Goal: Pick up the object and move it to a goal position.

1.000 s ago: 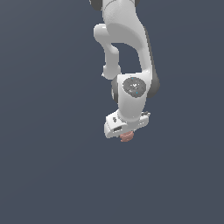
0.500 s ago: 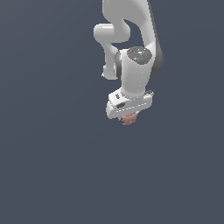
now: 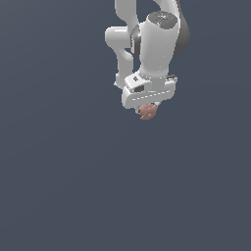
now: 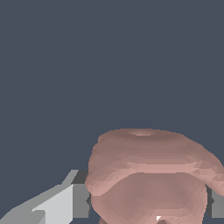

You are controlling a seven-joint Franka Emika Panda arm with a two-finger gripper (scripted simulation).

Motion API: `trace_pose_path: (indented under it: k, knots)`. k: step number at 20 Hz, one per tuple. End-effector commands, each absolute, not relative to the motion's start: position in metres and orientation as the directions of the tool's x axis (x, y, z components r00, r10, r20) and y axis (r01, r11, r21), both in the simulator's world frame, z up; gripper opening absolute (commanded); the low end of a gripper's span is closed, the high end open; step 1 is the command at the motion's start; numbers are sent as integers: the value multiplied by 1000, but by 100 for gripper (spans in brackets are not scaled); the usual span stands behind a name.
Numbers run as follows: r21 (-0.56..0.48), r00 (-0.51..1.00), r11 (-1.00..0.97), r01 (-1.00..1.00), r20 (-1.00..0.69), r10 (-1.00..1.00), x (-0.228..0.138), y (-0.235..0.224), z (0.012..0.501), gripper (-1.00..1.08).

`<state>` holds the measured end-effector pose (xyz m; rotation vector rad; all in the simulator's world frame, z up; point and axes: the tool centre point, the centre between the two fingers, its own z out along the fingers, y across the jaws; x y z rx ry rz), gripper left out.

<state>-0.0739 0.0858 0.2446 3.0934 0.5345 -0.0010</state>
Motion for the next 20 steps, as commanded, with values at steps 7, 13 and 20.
trace_pose_path:
  k: [7, 13, 20]
  knots:
    - [1, 942, -942, 336, 0, 336, -117, 94, 299, -100]
    - [0, 942, -942, 336, 0, 336, -135, 98, 323, -100]
    - [0, 942, -942, 336, 0, 336, -142, 100, 334, -100]
